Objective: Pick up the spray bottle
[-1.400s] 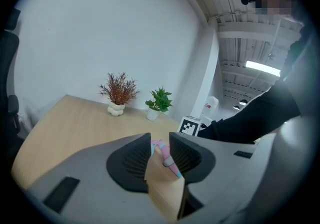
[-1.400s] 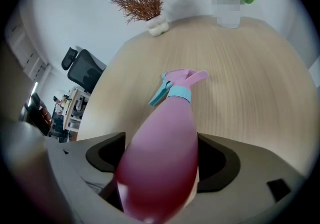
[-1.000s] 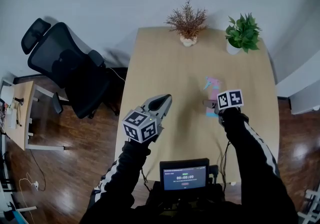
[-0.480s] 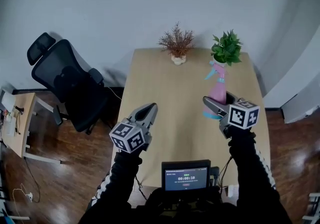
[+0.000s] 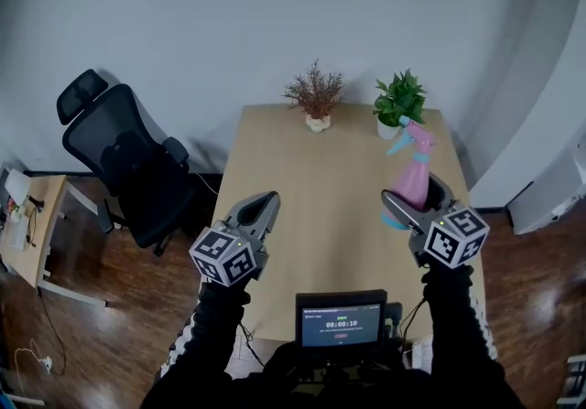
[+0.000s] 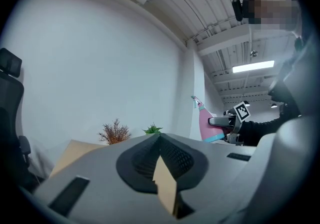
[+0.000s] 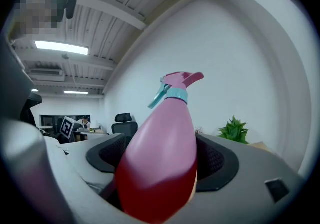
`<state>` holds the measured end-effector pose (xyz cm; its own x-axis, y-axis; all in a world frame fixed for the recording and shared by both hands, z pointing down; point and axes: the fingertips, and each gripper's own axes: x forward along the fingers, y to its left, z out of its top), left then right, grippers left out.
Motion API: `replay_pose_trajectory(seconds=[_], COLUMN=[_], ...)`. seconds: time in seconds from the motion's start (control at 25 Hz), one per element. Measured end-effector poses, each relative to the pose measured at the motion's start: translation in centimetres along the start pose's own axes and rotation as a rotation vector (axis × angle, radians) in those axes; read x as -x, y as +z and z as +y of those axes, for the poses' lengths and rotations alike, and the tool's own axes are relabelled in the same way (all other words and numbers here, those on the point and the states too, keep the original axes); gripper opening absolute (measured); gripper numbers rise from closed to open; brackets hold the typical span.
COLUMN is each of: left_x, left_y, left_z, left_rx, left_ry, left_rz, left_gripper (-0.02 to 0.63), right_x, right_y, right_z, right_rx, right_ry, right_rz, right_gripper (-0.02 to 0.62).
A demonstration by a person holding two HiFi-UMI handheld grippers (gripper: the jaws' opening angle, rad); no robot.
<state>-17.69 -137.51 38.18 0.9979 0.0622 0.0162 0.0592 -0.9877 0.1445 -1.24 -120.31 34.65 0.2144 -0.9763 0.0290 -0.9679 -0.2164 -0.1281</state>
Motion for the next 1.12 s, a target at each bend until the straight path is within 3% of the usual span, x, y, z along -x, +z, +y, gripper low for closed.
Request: replay_pose_trajectory(seconds=[1.12], left_x=[-0.7], left_y=[4.1], left_z=[-4.1], left_rx=[-0.067], left_ry=[-0.117], left_rz=[-0.029], left_gripper=[0.003], right_x=[1.5], right_y=[1.8], right_z=[1.4], right_rx=[0.063], right_ry=[-0.006], right_rz=[-0.03], right_gripper=[0.402])
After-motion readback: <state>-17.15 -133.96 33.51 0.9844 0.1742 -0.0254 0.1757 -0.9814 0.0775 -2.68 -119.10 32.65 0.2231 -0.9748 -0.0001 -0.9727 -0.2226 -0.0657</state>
